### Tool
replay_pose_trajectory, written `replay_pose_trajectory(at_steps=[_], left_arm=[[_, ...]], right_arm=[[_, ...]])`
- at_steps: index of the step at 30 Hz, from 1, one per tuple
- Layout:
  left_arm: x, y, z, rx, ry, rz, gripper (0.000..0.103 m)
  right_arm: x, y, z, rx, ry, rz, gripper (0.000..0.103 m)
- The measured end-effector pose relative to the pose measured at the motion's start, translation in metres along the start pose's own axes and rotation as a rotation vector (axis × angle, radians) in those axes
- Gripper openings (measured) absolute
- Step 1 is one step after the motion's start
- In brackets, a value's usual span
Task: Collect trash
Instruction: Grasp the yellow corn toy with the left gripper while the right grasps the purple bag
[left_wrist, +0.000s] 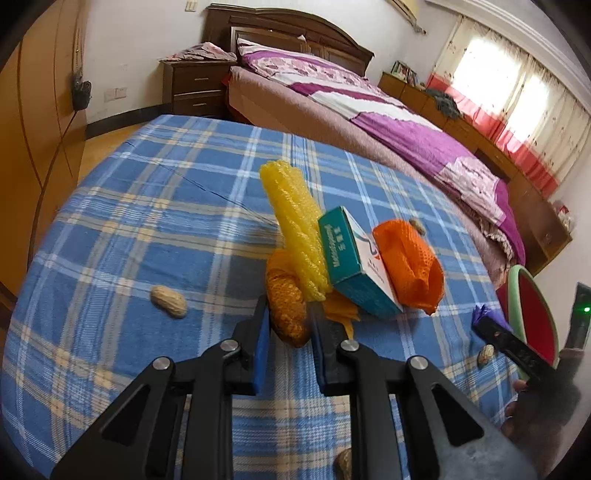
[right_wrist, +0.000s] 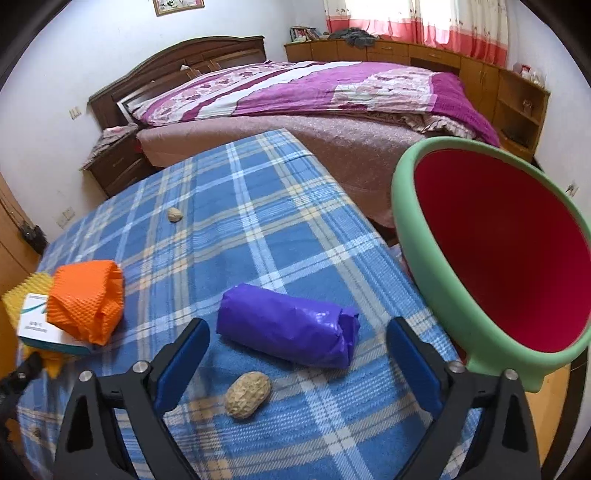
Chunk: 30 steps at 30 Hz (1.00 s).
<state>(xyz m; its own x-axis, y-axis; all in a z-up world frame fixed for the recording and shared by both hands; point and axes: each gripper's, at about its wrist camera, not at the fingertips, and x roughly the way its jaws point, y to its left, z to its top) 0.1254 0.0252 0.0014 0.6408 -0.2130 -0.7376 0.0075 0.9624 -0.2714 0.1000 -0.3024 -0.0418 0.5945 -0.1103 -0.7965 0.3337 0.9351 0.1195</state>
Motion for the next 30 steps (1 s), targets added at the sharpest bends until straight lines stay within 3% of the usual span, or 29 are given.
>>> replay_pose_trajectory(at_steps=[4, 8, 10, 17, 23, 30], left_arm=[[-0.006, 0.005, 0.000, -0.018, -0.011, -0.015, 0.020], [-0.012, 0.009, 0.000, -0.029, -0.022, -0.025, 0.020], [-0.016, 0.010, 0.000, -0.031, -0.029, -0.028, 0.020], [-0.026, 0.010, -0.004, -0.033, -0.039, -0.035, 0.020], [-0.033, 0.007, -0.007, -0.025, -0.046, -0.049, 0.020], [-0.039, 0.000, -0.008, -0.017, -0.048, -0.083, 0.020]], right_arm=[[0.000, 0.003, 0.001, -0.037, -0.012, -0.066, 0.068], [-0.002, 0.003, 0.001, -0.059, -0.017, -0.082, 0.055], [-0.004, 0.004, 0.000, -0.071, -0.022, -0.080, 0.038], [-0.007, 0.008, -0.003, -0.108, -0.021, -0.035, 0.030], [-0.017, 0.004, -0.011, -0.064, -0.004, 0.110, 0.027], [-0.048, -0.004, -0.020, -0.029, -0.059, 0.221, 0.026]])
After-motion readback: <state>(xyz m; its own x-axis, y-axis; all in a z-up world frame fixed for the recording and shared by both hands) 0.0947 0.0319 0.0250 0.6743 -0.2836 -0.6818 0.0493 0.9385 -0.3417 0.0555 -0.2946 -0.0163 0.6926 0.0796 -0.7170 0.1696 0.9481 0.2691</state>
